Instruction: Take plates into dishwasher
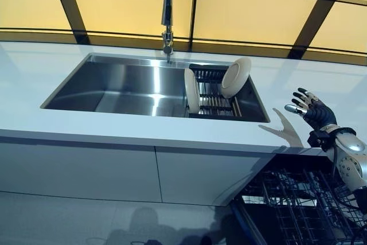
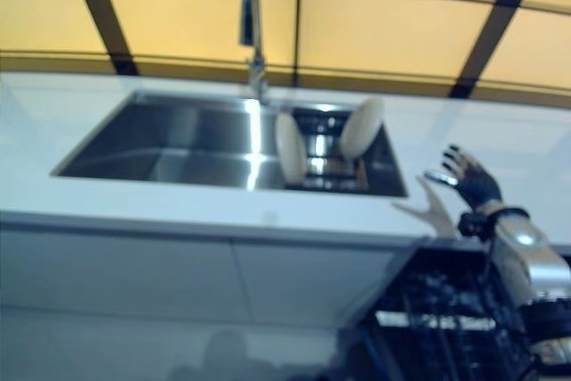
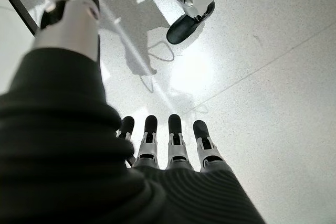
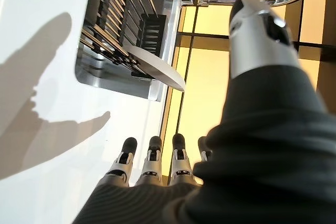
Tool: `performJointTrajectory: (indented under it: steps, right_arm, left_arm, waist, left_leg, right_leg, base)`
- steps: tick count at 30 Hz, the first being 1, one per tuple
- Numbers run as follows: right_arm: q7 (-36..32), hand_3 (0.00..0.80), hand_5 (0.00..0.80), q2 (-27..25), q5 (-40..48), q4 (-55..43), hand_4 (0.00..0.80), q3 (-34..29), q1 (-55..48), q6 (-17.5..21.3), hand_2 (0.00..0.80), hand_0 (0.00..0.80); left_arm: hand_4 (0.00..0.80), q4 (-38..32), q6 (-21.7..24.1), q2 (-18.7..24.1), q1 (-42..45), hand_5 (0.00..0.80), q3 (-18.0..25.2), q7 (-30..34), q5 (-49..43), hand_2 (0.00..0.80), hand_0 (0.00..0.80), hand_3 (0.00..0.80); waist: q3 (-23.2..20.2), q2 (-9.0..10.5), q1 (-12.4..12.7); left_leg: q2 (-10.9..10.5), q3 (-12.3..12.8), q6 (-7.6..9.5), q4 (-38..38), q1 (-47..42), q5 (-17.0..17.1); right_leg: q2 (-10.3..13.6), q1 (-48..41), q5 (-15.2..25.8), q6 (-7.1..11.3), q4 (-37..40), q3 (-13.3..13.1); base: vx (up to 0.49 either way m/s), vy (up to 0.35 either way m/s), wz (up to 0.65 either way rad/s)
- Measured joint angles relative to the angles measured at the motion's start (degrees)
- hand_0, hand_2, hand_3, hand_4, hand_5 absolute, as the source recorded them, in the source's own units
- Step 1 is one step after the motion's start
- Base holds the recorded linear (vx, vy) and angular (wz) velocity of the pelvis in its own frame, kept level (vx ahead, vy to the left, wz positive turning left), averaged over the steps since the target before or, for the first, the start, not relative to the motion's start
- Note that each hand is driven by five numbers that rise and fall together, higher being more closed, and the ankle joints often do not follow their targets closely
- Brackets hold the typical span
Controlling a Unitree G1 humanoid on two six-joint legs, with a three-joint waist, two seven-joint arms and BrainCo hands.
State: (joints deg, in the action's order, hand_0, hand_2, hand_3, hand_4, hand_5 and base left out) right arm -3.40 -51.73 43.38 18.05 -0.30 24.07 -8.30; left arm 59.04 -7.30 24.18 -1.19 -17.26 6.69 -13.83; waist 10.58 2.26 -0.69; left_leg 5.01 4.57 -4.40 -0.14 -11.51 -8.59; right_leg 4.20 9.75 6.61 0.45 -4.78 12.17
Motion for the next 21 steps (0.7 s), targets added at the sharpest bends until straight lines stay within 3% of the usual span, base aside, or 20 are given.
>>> performJointTrajectory:
  steps: [3,4,5,6,7,9,10,11,12,13,14,15,17,21]
  right_arm:
    - [0.2,0.0,0.0,0.0,0.1,0.2,0.0,0.0,1.5,-1.7,0.0,0.0]
    - [0.2,0.0,0.0,0.0,0.1,1.0,0.0,0.5,3.2,-1.9,0.0,0.0]
    - [0.2,0.0,0.0,0.1,0.1,2.6,0.0,1.6,4.4,-2.1,0.0,0.0]
    - [0.3,0.0,0.0,0.2,0.1,2.7,0.0,2.1,4.9,-2.1,0.0,0.0]
    - [0.3,0.0,0.0,0.5,0.1,2.3,0.0,2.2,5.2,-2.0,0.0,0.0]
    - [0.2,0.0,0.0,0.6,0.1,2.2,0.0,3.5,5.8,-2.0,0.0,0.0]
    - [0.2,0.0,0.0,0.9,0.0,2.3,0.0,3.5,5.8,-1.9,0.0,0.0]
    - [0.6,0.0,0.0,0.8,0.0,2.9,0.0,5.2,6.0,-1.7,0.0,0.0]
    - [0.6,0.0,0.0,-0.9,0.0,4.1,0.0,5.7,7.6,-1.6,0.0,0.0]
    - [1.0,0.0,0.0,-0.2,0.1,4.4,0.0,5.8,7.9,-1.7,0.0,0.0]
    - [0.7,0.0,0.0,1.0,0.1,4.4,0.0,5.7,7.1,-1.9,0.0,0.0]
    - [0.7,0.0,0.0,1.6,0.1,4.5,0.0,5.8,6.7,-2.1,0.0,0.0]
    - [0.4,0.0,0.0,1.6,0.0,4.9,0.0,5.1,4.3,-2.1,0.0,0.0]
    - [0.0,0.0,0.0,1.5,0.6,4.8,0.0,4.7,4.4,-1.6,0.0,0.0]
  left_arm:
    - [0.0,0.0,0.5,-0.1,-0.5,0.0,0.0,-0.2,0.0,0.0,0.0,0.0]
    - [0.0,0.2,0.9,-0.1,-0.7,0.0,0.3,-0.6,0.1,0.0,0.0,0.0]
    - [0.0,0.1,1.2,0.8,-2.0,0.0,0.6,-1.2,0.1,0.0,0.0,0.0]
    - [0.0,-1.7,1.6,0.8,-1.6,0.0,0.3,-1.5,0.0,0.0,0.0,0.0]
    - [0.0,-3.7,1.9,0.9,-0.6,0.0,-0.1,-1.4,0.0,0.0,0.0,0.0]
    - [0.0,-7.1,2.3,0.8,0.5,0.0,-1.8,-1.3,0.0,0.0,0.0,0.0]
    - [0.0,-7.1,2.4,0.8,0.5,0.0,-2.1,-1.2,-0.1,0.0,0.0,0.0]
    - [0.0,-6.7,2.5,0.2,0.5,0.0,-3.2,-0.9,-1.2,0.0,0.0,0.0]
    - [0.0,-7.6,3.2,-1.5,0.1,0.0,-4.1,-0.1,-1.7,0.0,0.0,0.0]
    - [0.0,-8.1,3.6,-0.4,0.4,0.0,-4.0,0.4,-1.7,0.0,0.0,0.0]
    - [0.0,-5.8,3.0,-0.5,-0.5,0.0,-3.8,0.4,-1.2,0.0,0.0,0.0]
    - [0.0,-5.1,2.9,-0.3,-0.5,0.0,-3.7,0.4,-1.1,0.0,0.0,0.0]
    - [0.0,-3.4,2.6,0.8,-1.1,0.0,-3.5,0.2,-1.0,0.0,0.0,0.0]
    - [0.0,-3.6,2.3,2.7,-1.6,0.0,-3.5,0.1,-1.0,0.0,0.0,0.0]
  waist:
    - [0.0,-0.02,0.0]
    - [0.2,0.17,0.8]
    - [0.9,2.9,2.7]
    - [1.1,4.41,4.6]
    - [0.9,4.45,5.1]
    - [0.6,3.7,6.2]
    - [0.5,3.36,6.8]
    - [-0.1,1.33,7.0]
    - [0.2,-4.27,8.2]
    - [0.1,-1.9,8.9]
    - [0.5,-1.19,8.5]
    - [0.5,-0.99,7.9]
    - [-0.5,1.21,5.7]
    - [-1.6,2.78,4.9]
  left_leg:
    - [0.6,0.0,0.17,0.3,-1.2,-0.1]
    - [0.9,-0.3,-1.24,5.1,-0.2,-1.8]
    - [-1.0,-0.9,-2.27,19.5,5.5,-3.3]
    - [-2.1,-2.1,0.58,33.0,12.9,-1.7]
    - [-2.4,-2.7,1.28,34.2,15.1,-2.8]
    - [-2.4,-2.1,3.13,21.2,16.2,-1.4]
    - [-2.5,-1.5,3.57,19.5,17.3,-1.1]
    - [-2.0,-2.3,2.81,13.7,17.4,0.1]
    - [2.5,-5.7,-1.07,11.2,18.2,2.5]
    - [0.5,-5.1,-0.61,10.9,18.2,5.2]
    - [0.5,-3.8,1.02,10.0,16.6,8.2]
    - [0.6,-3.0,1.01,9.0,15.9,9.4]
    - [-1.4,-2.1,1.26,5.2,13.5,10.3]
    - [-2.6,-1.5,2.38,3.6,13.1,10.3]
  right_leg:
    - [0.2,0.2,-2.3,-0.39,-2.5,1.0]
    - [0.1,0.8,-6.0,-0.75,-7.0,2.2]
    - [0.9,1.3,-8.0,-3.2,-10.0,-0.1]
    - [1.6,-0.6,-7.6,-3.18,-9.0,-3.0]
    - [1.6,-1.5,-7.3,-2.99,-7.7,-3.2]
    - [1.6,-4.0,-6.8,-2.86,-4.2,-1.6]
    - [1.4,-4.7,-6.8,-2.68,-3.1,-1.5]
    - [-1.1,-7.3,-7.8,0.26,2.5,-1.7]
    - [-5.0,-5.7,-10.4,-0.91,-8.7,-1.6]
    - [-1.8,-6.4,-11.8,0.01,-9.8,-3.1]
    - [-0.7,-7.6,-12.3,-0.19,-8.6,-0.9]
    - [-0.2,-8.5,-12.3,-0.11,-8.4,0.4]
    - [2.3,-9.0,-13.8,1.63,-9.6,0.6]
    - [3.8,-8.7,-14.1,2.78,-8.6,0.5]
  base:
    - [0.104,-0.024,-0.03]
    - [0.108,-0.015,-0.22]
    - [0.215,0.142,-0.42]
    - [0.203,0.231,-0.47]
    - [0.231,0.319,-0.45]
    - [0.238,0.258,-0.52]
    - [0.229,0.222,-0.51]
    - [0.133,0.211,-0.78]
    - [0.137,0.239,-0.9]
    - [0.145,0.163,-1.02]
    - [0.118,0.082,-0.46]
    - [0.156,0.051,-0.05]
    - [0.112,0.013,0.2]
    - [0.042,-0.013,0.04]
